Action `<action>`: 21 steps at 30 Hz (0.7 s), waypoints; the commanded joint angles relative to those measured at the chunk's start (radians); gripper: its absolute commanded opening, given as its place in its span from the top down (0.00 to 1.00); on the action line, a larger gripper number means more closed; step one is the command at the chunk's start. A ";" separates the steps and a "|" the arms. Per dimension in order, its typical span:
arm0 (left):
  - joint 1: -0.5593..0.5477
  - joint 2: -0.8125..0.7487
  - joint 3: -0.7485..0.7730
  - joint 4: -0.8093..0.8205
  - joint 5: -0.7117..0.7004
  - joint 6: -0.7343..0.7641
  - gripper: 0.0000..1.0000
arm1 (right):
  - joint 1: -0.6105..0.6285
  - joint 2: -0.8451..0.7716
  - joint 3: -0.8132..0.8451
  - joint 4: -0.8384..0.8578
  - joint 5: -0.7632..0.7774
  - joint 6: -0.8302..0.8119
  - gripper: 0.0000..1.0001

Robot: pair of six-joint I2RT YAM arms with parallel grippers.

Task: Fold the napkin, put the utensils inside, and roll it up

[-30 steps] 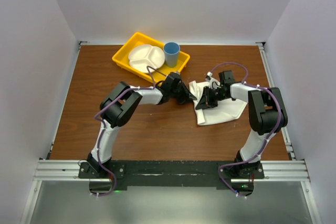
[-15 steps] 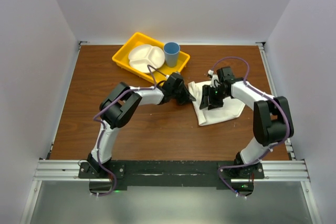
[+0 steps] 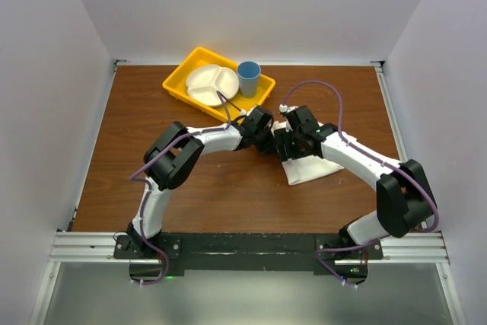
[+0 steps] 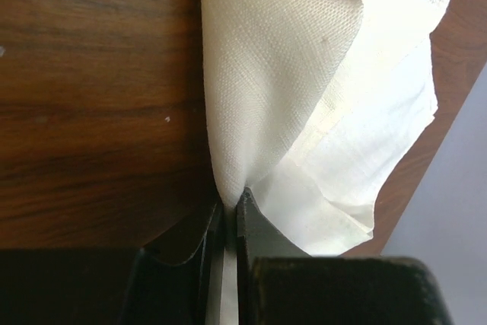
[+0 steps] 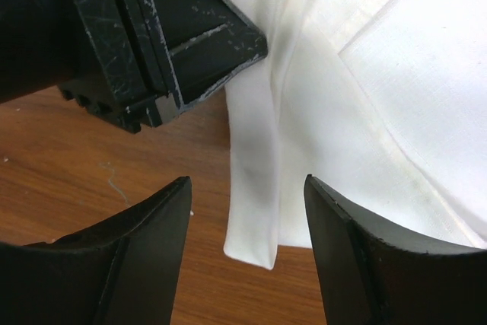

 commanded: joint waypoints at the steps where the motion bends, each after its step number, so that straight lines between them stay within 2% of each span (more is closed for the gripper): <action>1: -0.004 -0.074 0.018 -0.086 -0.041 -0.025 1.00 | 0.072 -0.012 -0.042 0.122 0.140 0.041 0.37; 6: -0.003 -0.103 -0.007 -0.096 -0.034 -0.037 1.00 | 0.168 0.002 -0.056 0.190 0.221 0.076 0.39; 10: -0.001 -0.111 -0.005 -0.095 -0.018 -0.049 1.00 | 0.195 0.049 -0.053 0.190 0.297 0.099 0.41; 21: 0.013 -0.126 -0.060 -0.063 0.017 -0.077 1.00 | 0.204 0.095 -0.137 0.287 0.252 0.161 0.49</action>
